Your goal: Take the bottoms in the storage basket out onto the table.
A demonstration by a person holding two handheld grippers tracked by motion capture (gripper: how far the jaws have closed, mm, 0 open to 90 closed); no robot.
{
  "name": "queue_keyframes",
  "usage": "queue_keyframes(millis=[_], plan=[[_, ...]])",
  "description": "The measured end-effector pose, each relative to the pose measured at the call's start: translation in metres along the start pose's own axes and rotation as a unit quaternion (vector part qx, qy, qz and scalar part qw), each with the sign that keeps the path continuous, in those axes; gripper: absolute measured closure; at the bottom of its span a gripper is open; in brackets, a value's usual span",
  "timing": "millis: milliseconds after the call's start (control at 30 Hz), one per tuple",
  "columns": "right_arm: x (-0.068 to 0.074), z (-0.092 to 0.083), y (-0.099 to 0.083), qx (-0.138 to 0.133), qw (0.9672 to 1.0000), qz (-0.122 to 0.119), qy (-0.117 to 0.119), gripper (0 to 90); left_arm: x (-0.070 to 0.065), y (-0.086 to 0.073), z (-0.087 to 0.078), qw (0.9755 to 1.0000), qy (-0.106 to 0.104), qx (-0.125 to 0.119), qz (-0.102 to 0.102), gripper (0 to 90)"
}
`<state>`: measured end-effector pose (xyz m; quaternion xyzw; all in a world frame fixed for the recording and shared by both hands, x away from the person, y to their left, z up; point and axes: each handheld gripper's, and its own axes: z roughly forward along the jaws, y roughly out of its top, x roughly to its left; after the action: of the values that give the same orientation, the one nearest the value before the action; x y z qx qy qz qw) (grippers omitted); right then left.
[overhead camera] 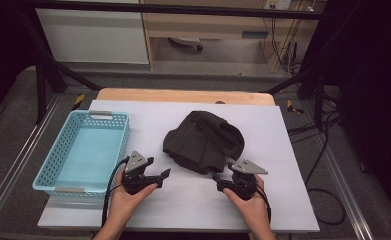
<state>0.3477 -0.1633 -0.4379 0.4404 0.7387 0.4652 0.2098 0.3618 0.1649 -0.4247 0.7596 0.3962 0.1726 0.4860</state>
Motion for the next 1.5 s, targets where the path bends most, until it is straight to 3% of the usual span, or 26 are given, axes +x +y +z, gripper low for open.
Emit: queue_keyframes(millis=[233,333,567,667,733,933,1300,1500], plan=[[0.002,0.002,0.01,-0.006,0.9999,-0.009,-0.003,37.9,-0.004,0.029,0.012,0.9999,-0.003,0.003,0.014,19.7],[0.005,0.006,0.012,-0.003,0.9999,-0.015,0.001,34.7,-0.004,0.039,0.019,0.9997,0.003,0.002,0.023,19.4],[0.011,0.02,0.011,0.014,0.9993,-0.033,0.007,22.8,0.001,0.051,0.039,0.9998,0.007,0.003,0.019,17.1],[0.014,0.027,0.009,0.028,0.9987,-0.042,0.008,19.7,0.003,0.05,0.044,0.9999,-0.002,0.008,0.01,15.6],[0.017,0.032,0.007,0.036,0.9982,-0.047,0.009,19.0,0.005,0.047,0.046,0.9997,0.003,0.017,0.017,14.6],[0.023,0.045,0.005,0.053,0.9966,-0.063,0.005,17.5,0.011,0.034,0.045,0.9994,0.002,0.033,0.009,13.8],[0.032,0.07,0.01,0.069,0.9951,-0.07,-0.014,16.8,0.01,0.014,0.026,0.9991,0.006,0.04,0.007,15.1],[0.038,0.077,0.011,0.092,0.9906,-0.093,-0.04,20.9,0.006,0.011,0.016,0.9988,0.005,0.047,0.01,15.1]])
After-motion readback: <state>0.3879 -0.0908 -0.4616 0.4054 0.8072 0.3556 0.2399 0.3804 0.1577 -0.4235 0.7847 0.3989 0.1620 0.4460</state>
